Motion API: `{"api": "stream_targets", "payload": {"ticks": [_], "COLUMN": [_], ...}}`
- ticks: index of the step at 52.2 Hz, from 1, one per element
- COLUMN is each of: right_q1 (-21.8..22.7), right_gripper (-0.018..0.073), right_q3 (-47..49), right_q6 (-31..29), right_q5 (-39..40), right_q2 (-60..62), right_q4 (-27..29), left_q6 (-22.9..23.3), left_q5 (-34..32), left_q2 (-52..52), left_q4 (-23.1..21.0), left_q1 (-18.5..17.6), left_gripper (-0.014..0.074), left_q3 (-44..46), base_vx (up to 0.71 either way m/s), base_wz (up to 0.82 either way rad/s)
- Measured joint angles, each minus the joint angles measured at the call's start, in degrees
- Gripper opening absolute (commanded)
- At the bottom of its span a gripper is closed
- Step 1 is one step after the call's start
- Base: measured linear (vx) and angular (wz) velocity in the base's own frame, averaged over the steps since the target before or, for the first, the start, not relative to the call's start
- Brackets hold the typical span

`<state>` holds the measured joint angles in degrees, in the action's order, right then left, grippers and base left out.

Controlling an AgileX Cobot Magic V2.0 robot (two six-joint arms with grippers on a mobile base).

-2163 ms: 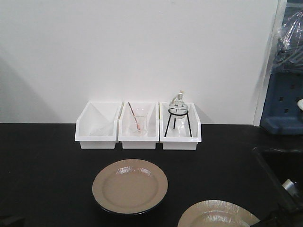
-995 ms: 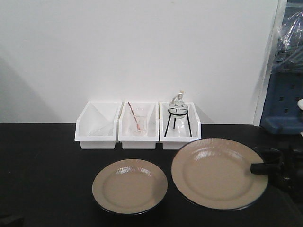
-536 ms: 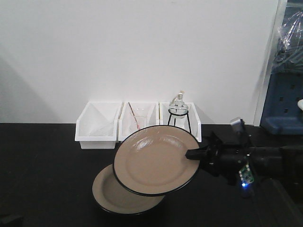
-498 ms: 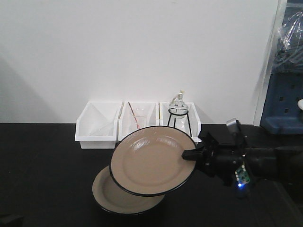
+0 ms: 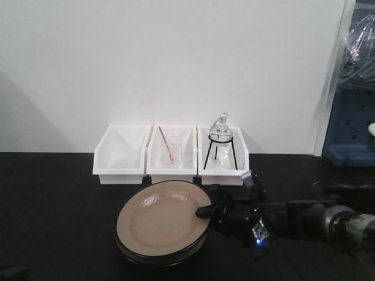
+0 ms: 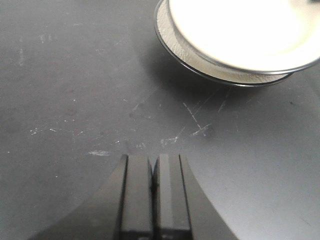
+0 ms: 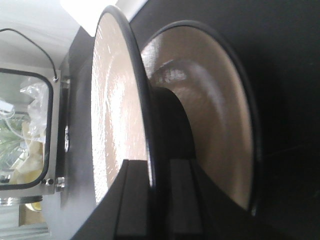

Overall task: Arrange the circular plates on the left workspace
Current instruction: 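Lower the held plate onto the first plate with the right gripper, then open the right gripper and withdraw it from the stacked plates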

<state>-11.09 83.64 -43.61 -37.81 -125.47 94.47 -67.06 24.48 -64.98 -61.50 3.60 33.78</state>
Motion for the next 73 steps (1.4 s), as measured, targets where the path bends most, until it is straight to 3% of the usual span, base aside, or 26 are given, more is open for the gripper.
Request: {"api": "stream_targets", "payload": {"ticks": [7, 20, 28, 35, 44, 53, 61, 69, 73], "right_q1": [0.00, 0.00, 0.00, 0.05, 0.26, 0.49, 1.81, 4.23, 5.28], "right_gripper": [0.0122, 0.0429, 0.0497, 0.0488, 0.0459, 0.0423, 0.0288, -0.0011, -0.0012], "right_q3": [0.07, 0.45, 0.45, 0.61, 0.61, 0.61, 0.61, 0.61, 0.24], "right_q6": [-1.12, -7.47, -14.42, -20.41, -26.89, -26.95, -19.32, -5.67, 1.14], "right_q5": [0.59, -0.43, -0.55, 0.76, 6.08, 9.72, 9.46, 6.49, 4.01], "right_q2": [-0.90, -0.90, -0.90, -0.56, 2.61, 6.81, 12.41, 20.16, 25.34], "right_q4": [0.42, 1.82, -0.32, -4.63, -14.43, -25.55, -37.56, -49.91, -56.79], "left_q6": [0.00, 0.00, 0.00, 0.00, 0.00, -0.12, -0.70, -0.87, -0.87], "left_q5": [0.00, 0.12, 0.49, 0.61, 0.61, 0.61, 0.61, 0.68, 1.24], "left_q2": [0.00, 0.00, 0.00, 0.00, 0.00, 0.00, 0.00, 0.00, 0.00], "left_q4": [0.00, 0.00, 0.00, 0.00, 0.00, 0.00, 0.00, 0.05, 0.18], "left_q1": [0.00, 0.00, 0.00, 0.00, 0.00, 0.00, 0.00, 0.00, 0.00], "left_gripper": [0.0000, 0.0000, 0.0000, 0.0000, 0.0000, 0.0000, 0.0000, 0.0000, 0.0000], "left_q3": [0.00, 0.00, 0.00, 0.00, 0.00, 0.00, 0.00, 0.00, 0.00], "base_vx": [0.00, 0.00, 0.00, 0.00, 0.00, 0.00, 0.00, 0.00, 0.00], "base_wz": [0.00, 0.00, 0.00, 0.00, 0.00, 0.00, 0.00, 0.00, 0.00]}}
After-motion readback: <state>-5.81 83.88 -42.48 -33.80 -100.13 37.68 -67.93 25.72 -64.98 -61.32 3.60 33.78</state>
